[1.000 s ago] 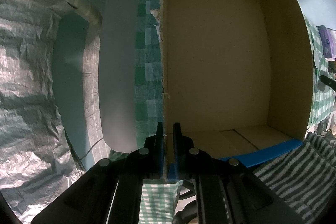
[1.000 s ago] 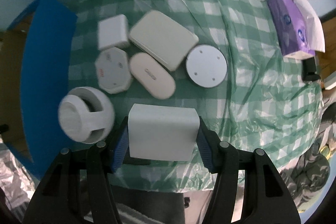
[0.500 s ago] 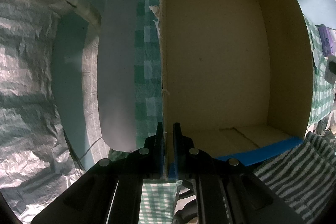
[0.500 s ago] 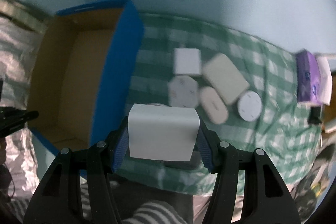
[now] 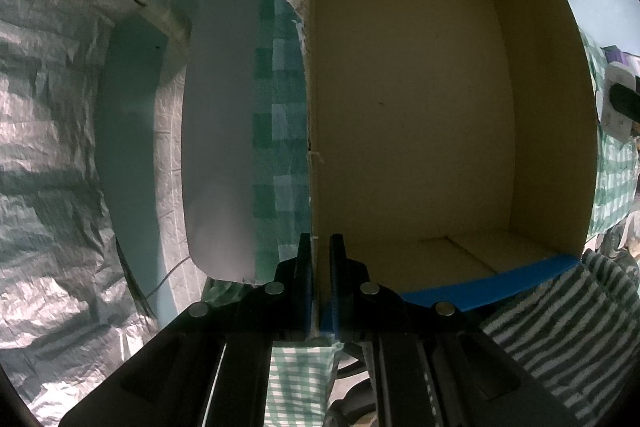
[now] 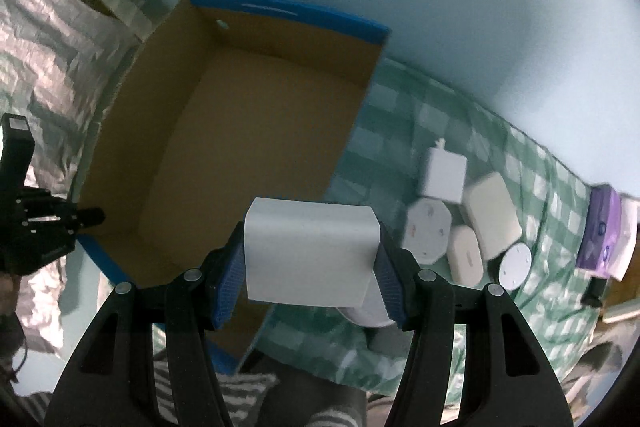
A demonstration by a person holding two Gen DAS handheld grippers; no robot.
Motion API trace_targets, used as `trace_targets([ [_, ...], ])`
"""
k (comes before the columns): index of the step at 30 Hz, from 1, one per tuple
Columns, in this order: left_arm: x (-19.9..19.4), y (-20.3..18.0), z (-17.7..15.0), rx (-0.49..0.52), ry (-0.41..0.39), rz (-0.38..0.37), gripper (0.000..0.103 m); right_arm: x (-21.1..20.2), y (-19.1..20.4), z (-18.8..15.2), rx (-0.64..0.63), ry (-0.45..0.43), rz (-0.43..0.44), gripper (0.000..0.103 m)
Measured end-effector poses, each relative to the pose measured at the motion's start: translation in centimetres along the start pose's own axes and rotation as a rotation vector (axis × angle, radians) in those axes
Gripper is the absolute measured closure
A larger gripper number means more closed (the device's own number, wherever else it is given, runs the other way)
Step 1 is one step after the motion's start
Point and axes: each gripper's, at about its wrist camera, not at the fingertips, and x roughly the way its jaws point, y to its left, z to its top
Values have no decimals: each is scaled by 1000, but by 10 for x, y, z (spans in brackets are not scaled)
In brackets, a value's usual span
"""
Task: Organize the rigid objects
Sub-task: 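Carry the charger into the cardboard box and open the right gripper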
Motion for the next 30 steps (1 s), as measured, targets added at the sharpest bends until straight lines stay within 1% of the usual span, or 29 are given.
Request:
trace_targets([
  [7,0,0,-1,0,2,-1,95,9,27,5,-73,18,-2,44],
  [9,0,0,-1,1,3,-1,95,15,33,5,-97,26,-15,45],
  [13,0,0,-1,2,5,-1,95,21,41,6,-135,27,-45,45],
  [19,0,1,0,3,5,0,95,30,45,6,-149,52,-41,42],
  [21,1,1,0,1,6,4,95,29,46,4,-149,38,-44,41],
  [22,1,2,0,0,6,4,95,29,46,4,-151,33,-46,38],
  [23,2,2,0,-4,7,-8,95,28,46,3,-151,28,-48,33],
  [24,2,3,1,-9,8,-17,95,27,46,3,-148,25,-48,31],
  [30,2,2,2,-6,9,-13,95,16,38,2,-118,11,-15,28],
])
